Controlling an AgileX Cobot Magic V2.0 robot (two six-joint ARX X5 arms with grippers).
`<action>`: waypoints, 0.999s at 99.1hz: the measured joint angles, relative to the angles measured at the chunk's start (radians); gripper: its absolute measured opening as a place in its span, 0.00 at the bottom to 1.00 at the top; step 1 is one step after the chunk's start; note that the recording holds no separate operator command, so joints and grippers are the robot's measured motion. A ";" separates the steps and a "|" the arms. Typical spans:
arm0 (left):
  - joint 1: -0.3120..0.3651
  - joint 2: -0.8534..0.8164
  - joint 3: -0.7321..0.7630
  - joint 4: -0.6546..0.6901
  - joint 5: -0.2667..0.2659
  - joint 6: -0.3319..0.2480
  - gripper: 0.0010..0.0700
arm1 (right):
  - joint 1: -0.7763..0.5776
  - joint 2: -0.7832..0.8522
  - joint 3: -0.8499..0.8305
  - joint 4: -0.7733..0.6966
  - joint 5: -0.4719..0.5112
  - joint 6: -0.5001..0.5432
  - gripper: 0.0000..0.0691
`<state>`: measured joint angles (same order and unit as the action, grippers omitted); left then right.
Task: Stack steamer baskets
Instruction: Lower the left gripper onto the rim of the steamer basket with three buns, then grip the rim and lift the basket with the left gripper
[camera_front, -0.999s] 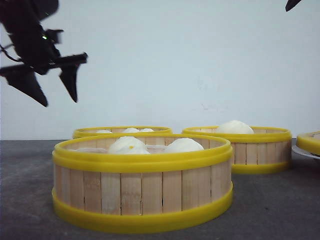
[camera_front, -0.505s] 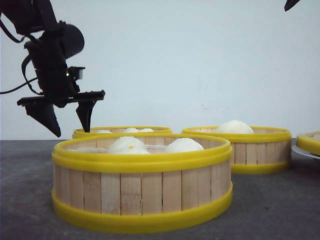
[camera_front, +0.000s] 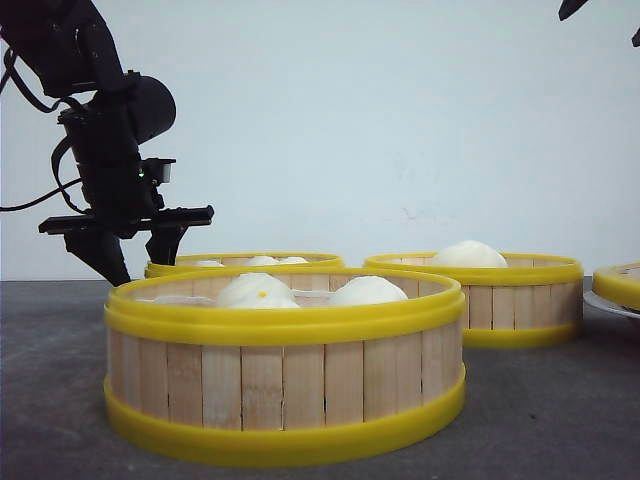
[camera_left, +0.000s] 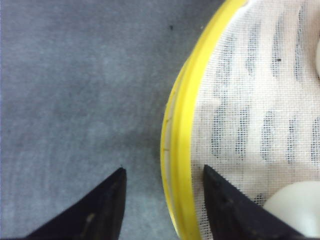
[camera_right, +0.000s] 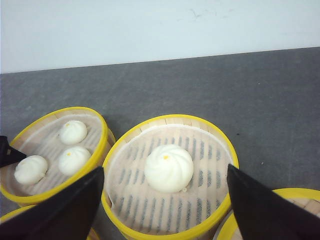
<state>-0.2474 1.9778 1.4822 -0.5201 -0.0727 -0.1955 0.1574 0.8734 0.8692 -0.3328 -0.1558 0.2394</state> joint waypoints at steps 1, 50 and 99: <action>0.000 0.000 0.000 0.000 0.000 0.000 0.33 | 0.000 0.000 0.000 0.000 0.000 0.000 0.70; -0.003 0.006 0.031 0.012 -0.018 -0.011 0.03 | 0.000 0.000 0.000 -0.028 0.000 0.000 0.70; 0.057 -0.364 0.038 -0.064 0.071 -0.007 0.03 | 0.000 0.000 0.000 -0.052 0.000 -0.004 0.70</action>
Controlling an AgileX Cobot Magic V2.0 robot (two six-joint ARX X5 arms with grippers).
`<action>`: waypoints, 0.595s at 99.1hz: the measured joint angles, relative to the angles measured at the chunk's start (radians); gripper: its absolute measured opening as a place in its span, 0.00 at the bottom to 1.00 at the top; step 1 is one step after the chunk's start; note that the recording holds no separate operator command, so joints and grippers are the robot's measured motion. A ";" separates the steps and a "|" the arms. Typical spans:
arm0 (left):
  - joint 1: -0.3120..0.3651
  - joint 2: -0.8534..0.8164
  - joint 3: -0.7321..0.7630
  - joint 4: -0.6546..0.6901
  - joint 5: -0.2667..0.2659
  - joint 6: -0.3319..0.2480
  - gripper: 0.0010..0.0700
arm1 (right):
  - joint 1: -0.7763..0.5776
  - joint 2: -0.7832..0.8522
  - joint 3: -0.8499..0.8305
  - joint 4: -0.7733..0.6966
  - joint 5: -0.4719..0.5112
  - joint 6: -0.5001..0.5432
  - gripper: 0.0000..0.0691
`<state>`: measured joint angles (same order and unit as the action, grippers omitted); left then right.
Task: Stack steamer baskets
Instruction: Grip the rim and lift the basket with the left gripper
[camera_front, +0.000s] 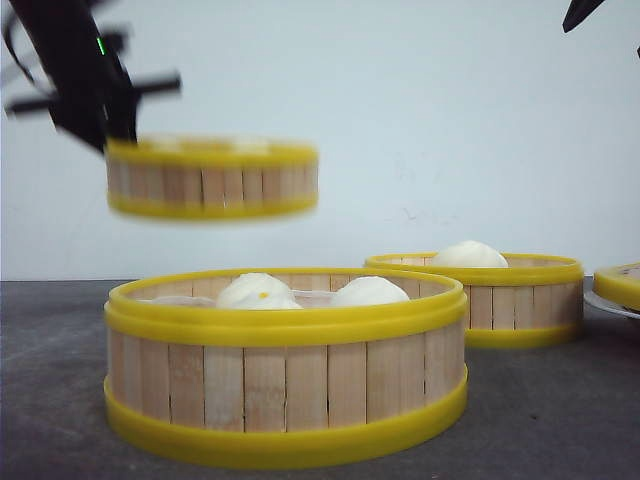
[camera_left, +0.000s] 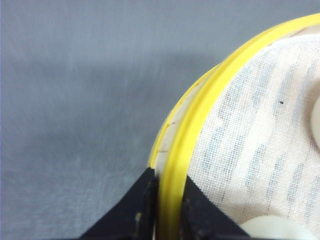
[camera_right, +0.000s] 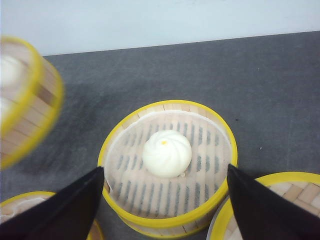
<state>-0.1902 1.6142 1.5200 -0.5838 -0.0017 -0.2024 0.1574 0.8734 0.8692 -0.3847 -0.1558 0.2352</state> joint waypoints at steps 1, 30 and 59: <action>0.000 -0.011 0.000 -0.006 0.004 0.000 0.03 | 0.000 0.000 0.000 0.000 0.000 0.000 0.70; -0.046 -0.245 0.000 -0.176 0.095 0.005 0.03 | 0.000 0.000 0.000 0.000 -0.001 -0.004 0.70; -0.201 -0.288 -0.034 -0.250 0.051 0.024 0.03 | 0.000 0.000 0.000 0.004 -0.001 -0.004 0.70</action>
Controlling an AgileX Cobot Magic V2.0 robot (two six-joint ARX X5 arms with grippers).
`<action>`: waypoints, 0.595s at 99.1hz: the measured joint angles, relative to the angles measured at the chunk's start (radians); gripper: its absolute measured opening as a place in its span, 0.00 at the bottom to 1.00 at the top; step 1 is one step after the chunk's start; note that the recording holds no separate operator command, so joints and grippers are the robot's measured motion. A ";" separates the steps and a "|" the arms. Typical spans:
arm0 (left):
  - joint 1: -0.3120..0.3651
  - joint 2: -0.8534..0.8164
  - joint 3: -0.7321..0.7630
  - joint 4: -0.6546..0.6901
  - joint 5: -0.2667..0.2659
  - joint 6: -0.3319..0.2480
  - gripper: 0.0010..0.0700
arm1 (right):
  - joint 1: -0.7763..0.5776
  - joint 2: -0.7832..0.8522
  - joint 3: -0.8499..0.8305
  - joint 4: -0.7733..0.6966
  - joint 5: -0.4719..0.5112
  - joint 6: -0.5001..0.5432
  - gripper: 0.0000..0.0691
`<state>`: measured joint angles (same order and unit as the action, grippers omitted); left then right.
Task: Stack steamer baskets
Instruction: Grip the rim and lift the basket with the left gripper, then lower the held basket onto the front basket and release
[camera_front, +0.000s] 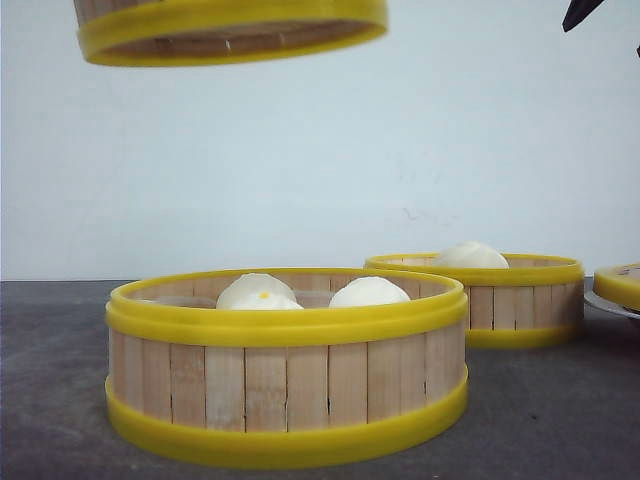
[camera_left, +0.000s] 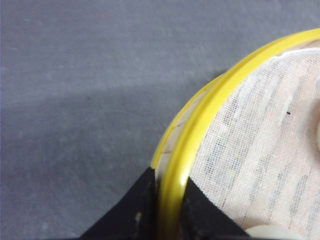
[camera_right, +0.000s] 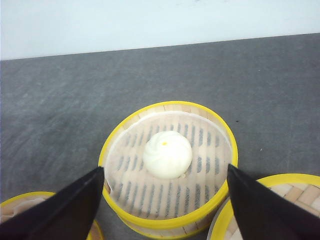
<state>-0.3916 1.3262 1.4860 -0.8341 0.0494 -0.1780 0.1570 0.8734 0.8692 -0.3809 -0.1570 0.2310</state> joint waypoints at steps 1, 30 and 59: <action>-0.005 0.000 -0.006 0.001 -0.003 0.000 0.03 | 0.000 0.000 0.000 0.000 0.000 0.000 0.70; -0.107 -0.001 -0.198 0.065 -0.036 0.002 0.03 | 0.000 0.000 0.000 0.001 0.000 -0.018 0.70; -0.131 -0.002 -0.346 0.172 -0.028 -0.029 0.03 | 0.000 0.000 0.000 -0.004 0.000 -0.019 0.70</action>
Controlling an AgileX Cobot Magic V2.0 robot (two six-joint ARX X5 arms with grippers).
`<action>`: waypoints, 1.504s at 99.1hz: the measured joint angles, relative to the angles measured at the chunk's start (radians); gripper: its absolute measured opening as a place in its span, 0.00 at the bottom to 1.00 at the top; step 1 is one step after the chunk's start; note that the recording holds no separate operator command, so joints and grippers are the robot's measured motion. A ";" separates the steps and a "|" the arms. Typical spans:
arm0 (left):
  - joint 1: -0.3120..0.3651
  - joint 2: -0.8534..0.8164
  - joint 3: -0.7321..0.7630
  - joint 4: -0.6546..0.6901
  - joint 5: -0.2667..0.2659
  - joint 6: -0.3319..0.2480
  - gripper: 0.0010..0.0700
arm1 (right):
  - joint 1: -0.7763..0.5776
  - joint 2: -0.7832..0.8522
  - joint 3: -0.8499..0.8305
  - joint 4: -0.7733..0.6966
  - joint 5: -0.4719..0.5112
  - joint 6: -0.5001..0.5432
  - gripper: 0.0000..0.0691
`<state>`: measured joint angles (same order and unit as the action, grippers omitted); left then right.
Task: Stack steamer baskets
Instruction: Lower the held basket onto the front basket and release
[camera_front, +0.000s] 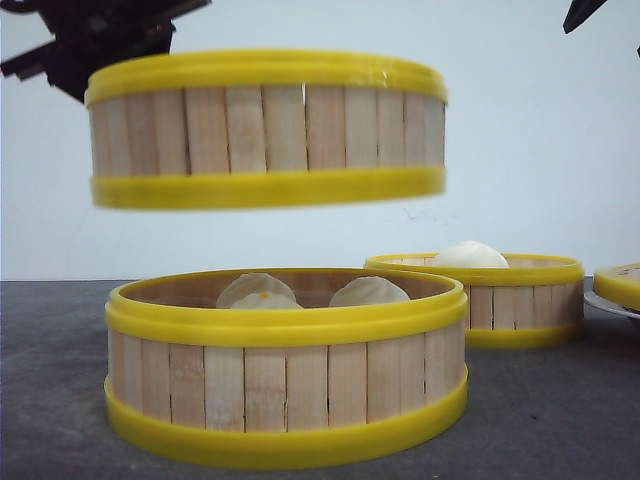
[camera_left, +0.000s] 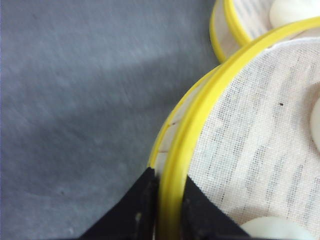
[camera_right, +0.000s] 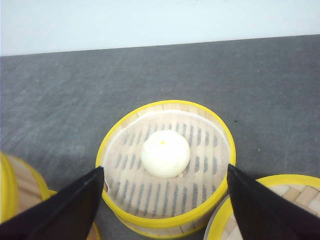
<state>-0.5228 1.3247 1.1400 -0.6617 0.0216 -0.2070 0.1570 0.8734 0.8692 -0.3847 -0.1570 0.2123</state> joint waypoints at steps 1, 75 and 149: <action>0.000 0.000 -0.004 0.002 0.000 -0.001 0.03 | 0.000 0.000 0.000 0.000 0.000 0.000 0.70; -0.003 0.086 -0.065 0.063 0.041 -0.023 0.03 | 0.000 0.000 0.000 -0.002 0.000 0.000 0.70; 0.006 0.138 -0.064 0.089 0.037 -0.022 0.03 | 0.000 0.000 0.000 -0.015 0.000 0.000 0.70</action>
<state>-0.5171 1.4631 1.0756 -0.5732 0.0586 -0.2291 0.1574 0.8734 0.8692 -0.3996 -0.1566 0.2123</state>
